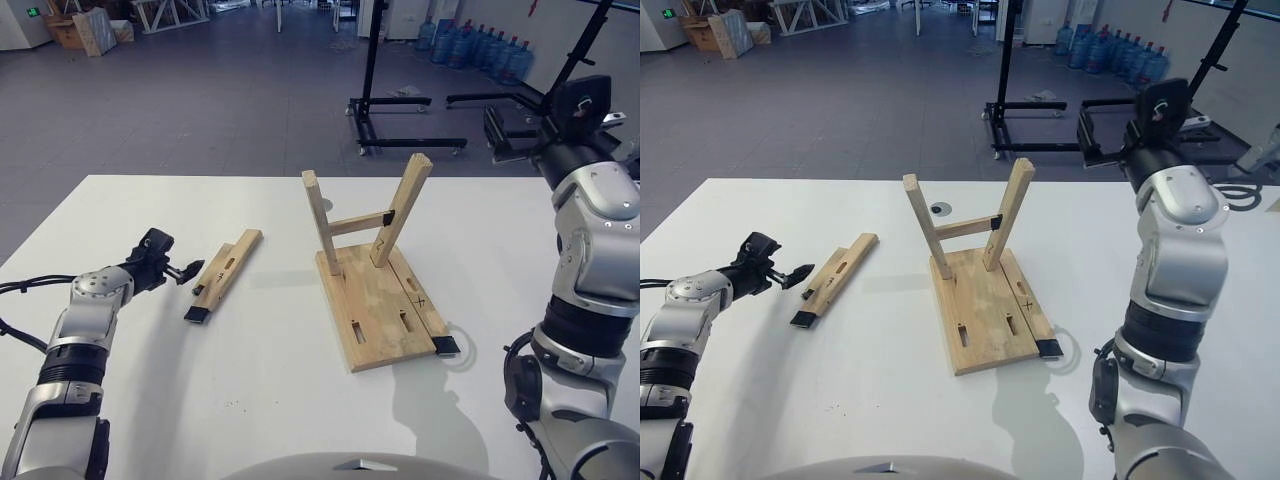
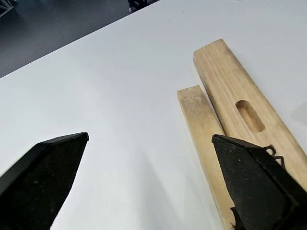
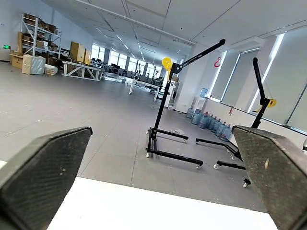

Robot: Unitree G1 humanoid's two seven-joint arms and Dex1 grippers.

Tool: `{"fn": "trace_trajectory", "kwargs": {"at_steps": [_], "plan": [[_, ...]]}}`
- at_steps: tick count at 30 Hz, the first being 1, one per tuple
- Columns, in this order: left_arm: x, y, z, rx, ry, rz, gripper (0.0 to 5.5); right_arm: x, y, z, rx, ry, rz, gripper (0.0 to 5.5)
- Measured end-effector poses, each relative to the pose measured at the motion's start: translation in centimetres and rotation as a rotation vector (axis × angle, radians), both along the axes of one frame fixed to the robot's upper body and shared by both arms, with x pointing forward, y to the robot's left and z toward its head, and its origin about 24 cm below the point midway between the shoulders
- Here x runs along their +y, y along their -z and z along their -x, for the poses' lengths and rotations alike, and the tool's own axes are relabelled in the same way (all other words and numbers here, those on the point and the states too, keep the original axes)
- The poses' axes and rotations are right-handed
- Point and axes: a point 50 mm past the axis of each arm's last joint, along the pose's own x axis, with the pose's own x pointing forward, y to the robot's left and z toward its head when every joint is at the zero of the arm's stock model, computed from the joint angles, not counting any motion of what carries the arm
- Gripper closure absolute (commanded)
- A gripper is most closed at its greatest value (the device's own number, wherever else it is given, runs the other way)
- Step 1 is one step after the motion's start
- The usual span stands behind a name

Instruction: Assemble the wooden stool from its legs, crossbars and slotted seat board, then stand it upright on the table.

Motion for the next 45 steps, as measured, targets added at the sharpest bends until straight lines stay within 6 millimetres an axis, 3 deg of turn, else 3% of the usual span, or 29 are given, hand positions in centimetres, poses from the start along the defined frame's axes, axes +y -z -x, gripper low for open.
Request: {"fn": "trace_trajectory", "kwargs": {"at_steps": [8, 18, 23, 25, 31, 33, 38, 45], "plan": [[-1.0, 2.7, 0.1, 0.050, 0.027, -0.004, 0.79, 1.0, 0.6, -0.5, 0.017, -0.034, 0.003, 0.10], [-0.1, 3.0, -0.6, 0.038, -0.016, -0.061, 0.79, 1.5, 1.5, -0.9, 0.052, -0.062, 0.002, 0.10], [0.2, 2.6, -0.5, 0.048, -0.031, -0.010, 0.79, 1.6, 1.4, -0.9, 0.048, -0.065, -0.005, 0.10], [-0.1, 1.7, -0.6, 0.040, -0.032, 0.065, 0.79, 1.5, 1.4, -0.9, 0.043, -0.060, -0.009, 0.10], [-3.6, -4.9, -2.2, -0.080, -0.070, 0.212, 0.79, 1.3, 1.0, -0.8, 0.026, -0.052, -0.005, 0.10], [-4.0, -5.4, -2.0, -0.056, -0.172, 0.190, 0.79, 1.2, 0.9, -0.8, 0.024, -0.059, -0.008, 0.10], [-4.7, -4.7, -0.5, 0.011, -0.469, 0.203, 0.79, 1.0, 1.1, -0.3, 0.023, -0.039, -0.004, 0.10], [-6.6, -0.4, 1.3, 0.177, -0.489, 0.288, 0.79, 1.1, 1.8, -0.2, 0.042, -0.023, -0.012, 0.10]]}}
